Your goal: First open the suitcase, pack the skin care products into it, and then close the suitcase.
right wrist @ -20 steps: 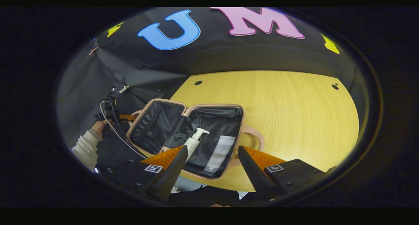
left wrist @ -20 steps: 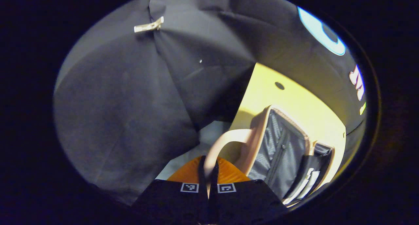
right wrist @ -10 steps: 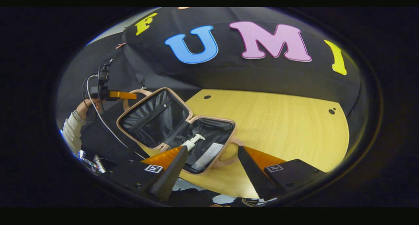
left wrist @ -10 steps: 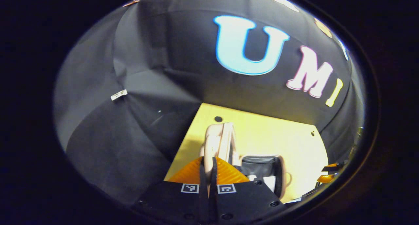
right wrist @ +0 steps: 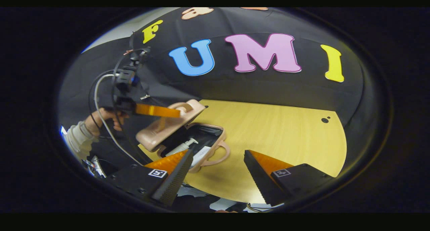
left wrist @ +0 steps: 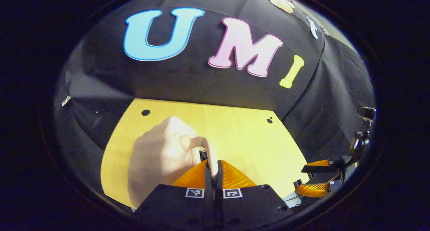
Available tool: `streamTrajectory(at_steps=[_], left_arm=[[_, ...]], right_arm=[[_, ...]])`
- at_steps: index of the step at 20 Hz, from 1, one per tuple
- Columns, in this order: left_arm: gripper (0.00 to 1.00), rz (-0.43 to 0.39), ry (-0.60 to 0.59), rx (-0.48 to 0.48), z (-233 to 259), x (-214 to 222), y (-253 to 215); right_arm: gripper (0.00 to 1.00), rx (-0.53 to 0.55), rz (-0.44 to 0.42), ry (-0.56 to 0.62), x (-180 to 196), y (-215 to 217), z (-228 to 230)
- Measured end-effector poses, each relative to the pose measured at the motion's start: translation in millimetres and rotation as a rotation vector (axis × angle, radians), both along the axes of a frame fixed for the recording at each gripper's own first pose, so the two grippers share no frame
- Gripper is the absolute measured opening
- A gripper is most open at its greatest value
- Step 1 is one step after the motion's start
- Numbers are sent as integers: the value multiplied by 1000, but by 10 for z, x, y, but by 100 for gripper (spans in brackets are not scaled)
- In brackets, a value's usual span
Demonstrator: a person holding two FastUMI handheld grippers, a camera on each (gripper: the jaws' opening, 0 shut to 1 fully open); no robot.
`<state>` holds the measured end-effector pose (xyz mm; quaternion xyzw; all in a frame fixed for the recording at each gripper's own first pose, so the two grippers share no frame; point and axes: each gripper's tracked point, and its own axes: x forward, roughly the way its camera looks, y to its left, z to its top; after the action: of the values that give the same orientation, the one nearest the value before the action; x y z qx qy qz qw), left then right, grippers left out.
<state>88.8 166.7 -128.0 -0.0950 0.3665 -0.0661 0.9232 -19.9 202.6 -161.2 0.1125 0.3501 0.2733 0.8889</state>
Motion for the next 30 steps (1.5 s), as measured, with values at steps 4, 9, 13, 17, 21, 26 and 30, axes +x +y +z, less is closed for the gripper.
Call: streamTrajectory(at_steps=[4, 9, 13, 17, 21, 26, 30], left_arm=[[6, -52, 69, 8, -969, 174, -456], [6, -72, 129, 2, -1423, 186, -628], [21, -94, 70, 104, -1251, 246, -688], [83, -93, -47, 151, -539, 293, -767], [92, -56, -264, 235, 441, 396, -836], [96, 11, -500, 308, 1494, 271, -934], [96, 42, -620, 306, 2046, -72, -1035]], right_arm=[[97, -25, -73, 0, -38, -508, -28], [97, -73, -123, -9, -80, -978, -114], [97, -88, -156, -37, -40, -1136, -135], [97, -116, -150, -106, 73, -1173, -29], [97, -115, -172, -235, 312, -1262, 356], [98, -107, -275, -492, 598, -1466, 1231], [98, -152, -313, -667, 741, -1586, 1682]])
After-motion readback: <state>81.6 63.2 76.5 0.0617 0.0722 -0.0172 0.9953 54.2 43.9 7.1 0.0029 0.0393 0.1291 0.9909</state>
